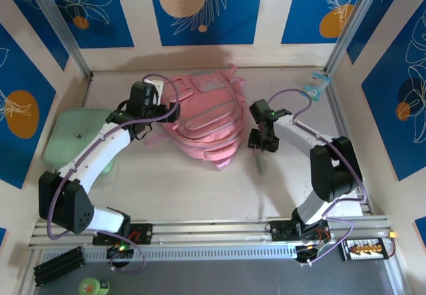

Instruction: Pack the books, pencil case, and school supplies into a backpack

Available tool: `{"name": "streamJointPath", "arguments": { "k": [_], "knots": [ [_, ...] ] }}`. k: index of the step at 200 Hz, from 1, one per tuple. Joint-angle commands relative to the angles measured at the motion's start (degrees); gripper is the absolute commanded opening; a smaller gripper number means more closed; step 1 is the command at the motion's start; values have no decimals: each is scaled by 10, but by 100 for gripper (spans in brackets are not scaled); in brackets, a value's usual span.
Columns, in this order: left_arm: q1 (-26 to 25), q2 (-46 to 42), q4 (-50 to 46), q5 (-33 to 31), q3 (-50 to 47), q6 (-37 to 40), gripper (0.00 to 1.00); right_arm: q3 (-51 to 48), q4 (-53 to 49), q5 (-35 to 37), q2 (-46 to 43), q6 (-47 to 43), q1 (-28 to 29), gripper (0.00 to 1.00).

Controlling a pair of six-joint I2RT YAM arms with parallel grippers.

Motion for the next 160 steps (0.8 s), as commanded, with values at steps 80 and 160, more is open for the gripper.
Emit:
{"name": "streamJointPath", "arguments": {
  "k": [80, 160],
  "knots": [
    [8, -2, 9, 82, 1, 1, 100, -4, 18, -37, 81, -37, 0, 25],
    [-53, 72, -3, 196, 67, 125, 100, -7, 15, -22, 50, -8, -6, 9]
  ]
}}
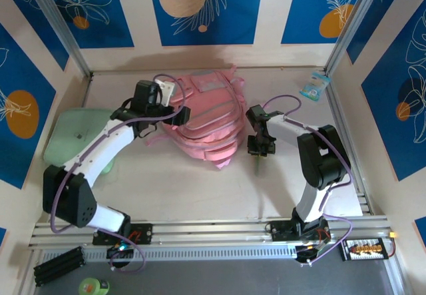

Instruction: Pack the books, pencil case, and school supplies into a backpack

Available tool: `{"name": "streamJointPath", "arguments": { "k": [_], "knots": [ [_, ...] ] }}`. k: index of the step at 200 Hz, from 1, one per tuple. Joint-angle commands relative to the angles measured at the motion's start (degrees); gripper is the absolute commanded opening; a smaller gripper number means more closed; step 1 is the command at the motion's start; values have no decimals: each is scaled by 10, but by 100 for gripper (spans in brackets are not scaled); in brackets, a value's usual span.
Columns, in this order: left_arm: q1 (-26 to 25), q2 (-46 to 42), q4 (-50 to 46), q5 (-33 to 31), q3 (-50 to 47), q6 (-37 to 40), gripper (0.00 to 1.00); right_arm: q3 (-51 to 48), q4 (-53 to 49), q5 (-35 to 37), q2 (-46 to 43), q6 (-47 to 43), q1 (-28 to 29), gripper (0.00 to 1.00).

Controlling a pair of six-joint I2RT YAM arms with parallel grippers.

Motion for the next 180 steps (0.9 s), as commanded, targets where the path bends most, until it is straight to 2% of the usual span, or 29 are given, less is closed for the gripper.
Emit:
{"name": "streamJointPath", "arguments": {
  "k": [1, 25, 57, 79, 116, 139, 161, 180],
  "knots": [
    [-33, 36, -7, 61, 42, 76, 99, -7, -1, 3, -25, 19, -4, 8],
    [-68, 85, -26, 83, 77, 161, 95, -21, 18, -8, -96, 40, -11, 8],
    [-99, 151, -66, 64, 138, 246, 85, -38, 49, -53, -164, 71, -27, 7],
    [-107, 195, -90, 39, 186, 280, 75, -47, 70, -84, -192, 89, -36, 7],
    [-110, 276, -200, 61, 286, 346, 66, -53, 85, -116, -219, 111, -48, 7],
    [-111, 304, -235, 44, 322, 364, 58, -53, 87, -119, -227, 117, -53, 7],
    [-112, 315, -227, 27, 332, 360, 55, -56, 95, -124, -230, 124, -54, 7],
    [-113, 312, -210, 9, 332, 345, 45, -67, 104, -124, -234, 135, -55, 7]
  ]
}}
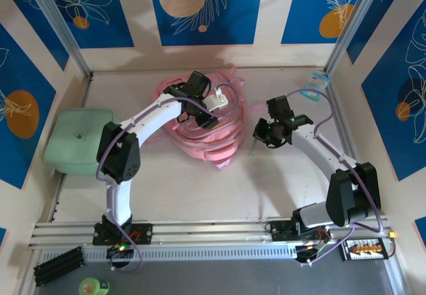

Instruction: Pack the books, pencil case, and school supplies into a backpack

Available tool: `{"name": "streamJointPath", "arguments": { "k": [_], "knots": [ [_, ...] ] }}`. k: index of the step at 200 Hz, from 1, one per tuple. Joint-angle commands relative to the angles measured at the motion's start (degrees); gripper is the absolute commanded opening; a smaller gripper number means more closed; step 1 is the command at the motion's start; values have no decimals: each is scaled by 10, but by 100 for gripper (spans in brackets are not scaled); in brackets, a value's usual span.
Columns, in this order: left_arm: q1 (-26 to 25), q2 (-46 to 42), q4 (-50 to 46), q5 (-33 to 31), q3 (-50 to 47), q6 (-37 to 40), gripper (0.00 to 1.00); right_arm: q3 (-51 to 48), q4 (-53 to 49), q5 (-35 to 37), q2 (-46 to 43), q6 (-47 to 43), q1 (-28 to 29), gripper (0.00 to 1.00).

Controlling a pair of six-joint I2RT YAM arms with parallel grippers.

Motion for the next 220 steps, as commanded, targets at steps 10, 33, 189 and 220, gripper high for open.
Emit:
{"name": "streamJointPath", "arguments": {
  "k": [10, 33, 189, 220],
  "knots": [
    [-4, -3, -11, -24, 22, 2, 40, -25, 24, -19, -21, 31, -4, 7],
    [-4, -18, -3, -13, 23, -11, 25, -31, 46, -30, -32, 39, -4, 7],
    [-5, -125, 214, 98, -4, -239, 0, -13, 296, -159, -5, 131, 0, 7],
    [-5, -108, 219, 93, 20, -274, 0, 38, 313, -150, 54, 182, 12, 8]
  ]
}}
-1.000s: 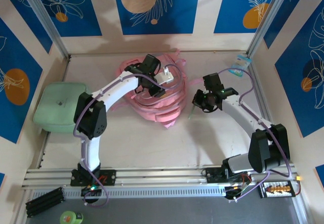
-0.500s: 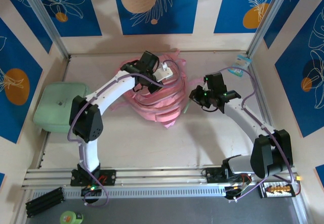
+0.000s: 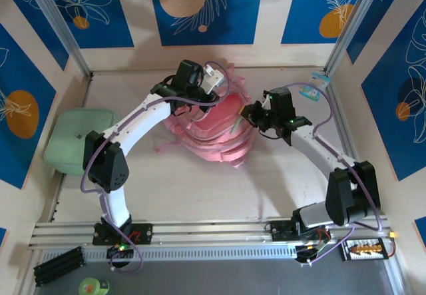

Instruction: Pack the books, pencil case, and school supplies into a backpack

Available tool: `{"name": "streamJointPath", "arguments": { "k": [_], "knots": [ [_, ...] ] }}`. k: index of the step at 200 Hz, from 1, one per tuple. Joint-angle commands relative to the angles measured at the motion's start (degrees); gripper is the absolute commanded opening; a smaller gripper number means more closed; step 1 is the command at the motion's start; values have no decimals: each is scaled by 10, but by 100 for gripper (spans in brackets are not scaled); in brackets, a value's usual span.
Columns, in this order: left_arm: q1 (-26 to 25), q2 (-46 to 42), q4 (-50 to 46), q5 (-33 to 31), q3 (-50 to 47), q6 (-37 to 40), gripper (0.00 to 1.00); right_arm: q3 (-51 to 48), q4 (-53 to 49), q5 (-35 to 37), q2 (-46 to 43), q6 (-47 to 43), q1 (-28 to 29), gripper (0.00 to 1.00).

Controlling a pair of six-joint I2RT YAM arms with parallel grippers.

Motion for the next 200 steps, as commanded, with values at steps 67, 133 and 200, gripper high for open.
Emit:
{"name": "streamJointPath", "arguments": {
  "k": [67, 133, 200],
  "knots": [
    [-5, 8, 63, 19, 65, -69, 0, 135, 85, -52, 154, 118, 11, 30],
    [-4, 13, 65, 26, 49, -78, 0, 57, 37, 7, 46, 75, 6, 44],
    [-3, 0, 92, 83, 7, -92, 8, 13, -123, 142, -65, 10, 6, 50]
  ]
}}
